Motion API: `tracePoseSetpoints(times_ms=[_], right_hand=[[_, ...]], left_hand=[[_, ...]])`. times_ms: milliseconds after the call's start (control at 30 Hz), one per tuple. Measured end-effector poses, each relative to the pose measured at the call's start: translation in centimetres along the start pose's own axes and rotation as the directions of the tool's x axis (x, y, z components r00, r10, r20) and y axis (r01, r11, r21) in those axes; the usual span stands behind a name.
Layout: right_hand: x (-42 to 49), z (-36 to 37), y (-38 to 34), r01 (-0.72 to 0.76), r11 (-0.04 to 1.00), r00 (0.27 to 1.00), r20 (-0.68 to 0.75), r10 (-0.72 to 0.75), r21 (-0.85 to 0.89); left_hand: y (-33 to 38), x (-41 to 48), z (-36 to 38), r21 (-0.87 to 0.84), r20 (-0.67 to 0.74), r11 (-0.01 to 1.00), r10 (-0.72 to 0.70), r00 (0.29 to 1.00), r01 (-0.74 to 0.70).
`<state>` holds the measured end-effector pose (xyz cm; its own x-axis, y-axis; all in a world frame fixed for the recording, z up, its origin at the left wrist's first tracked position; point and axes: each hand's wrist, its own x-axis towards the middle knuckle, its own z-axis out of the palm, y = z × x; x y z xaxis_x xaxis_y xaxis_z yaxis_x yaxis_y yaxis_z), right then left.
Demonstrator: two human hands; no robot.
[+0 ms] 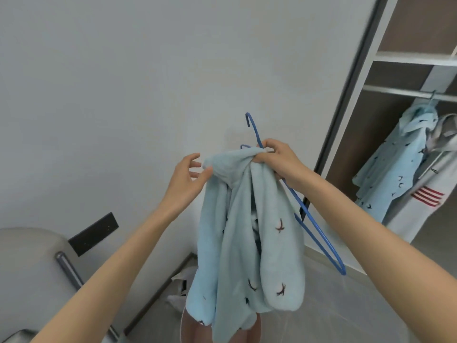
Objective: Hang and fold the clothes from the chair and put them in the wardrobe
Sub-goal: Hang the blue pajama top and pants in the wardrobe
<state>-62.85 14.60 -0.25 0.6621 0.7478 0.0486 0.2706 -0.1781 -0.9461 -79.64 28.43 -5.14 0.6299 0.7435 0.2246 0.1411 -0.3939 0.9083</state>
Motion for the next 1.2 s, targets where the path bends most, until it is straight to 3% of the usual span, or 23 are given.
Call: tracePoseSetpoints(times_ms=[100,167,267,333,433,533,667,967,1067,1200], right_hand=[[0.4,-1.6,-0.3,-0.031,1.000,0.999,-0.027,0.031,-0.006],[0.4,-2.6,-0.5,-0.041,0.999,0.998,-0.042,0.041,0.000],[0.2,-4.2,-0.8,-0.060,0.995,0.997,-0.053,0.065,0.081],[-0.1,-5.4,-1.2,-0.078,0.988,0.995,-0.047,0.085,0.131],[-0.8,-7.7,-1.3,-0.085,0.986,0.996,-0.028,0.090,0.147],[-1.7,-9.9,-0.8,-0.079,0.987,0.997,-0.007,0.081,0.136],[-2.8,-12.3,0.6,-0.080,0.992,0.997,0.007,0.079,0.095],[-6.0,-15.1,5.4,-0.136,0.956,0.981,0.100,0.167,-0.258],[-7.6,-16.9,7.1,-0.195,0.957,0.968,0.116,0.224,-0.215],[-9.8,-19.8,8.2,-0.191,0.981,0.981,0.035,0.193,-0.041]], left_hand=[[0.6,-1.7,1.8,0.012,-0.023,0.985,0.175,0.984,-0.175],[1.0,-3.1,3.3,0.003,0.133,0.972,0.231,0.964,-0.234],[1.5,-5.1,6.1,0.164,0.452,0.938,0.203,0.869,-0.304],[1.6,-5.9,8.2,0.257,0.533,0.897,0.179,0.827,-0.360],[1.4,-6.0,11.0,0.313,0.467,0.868,0.212,0.858,-0.385],[1.5,-5.5,12.3,0.258,0.386,0.899,0.239,0.891,-0.353],[3.2,-5.9,12.9,0.163,0.401,0.950,0.182,0.898,-0.265],[10.2,-6.6,15.4,-0.023,0.273,0.955,0.291,0.917,-0.296],[11.8,-6.9,17.2,0.002,0.288,0.943,0.318,0.903,-0.332],[11.5,-7.3,20.5,0.001,0.287,0.970,0.231,0.929,-0.242]])
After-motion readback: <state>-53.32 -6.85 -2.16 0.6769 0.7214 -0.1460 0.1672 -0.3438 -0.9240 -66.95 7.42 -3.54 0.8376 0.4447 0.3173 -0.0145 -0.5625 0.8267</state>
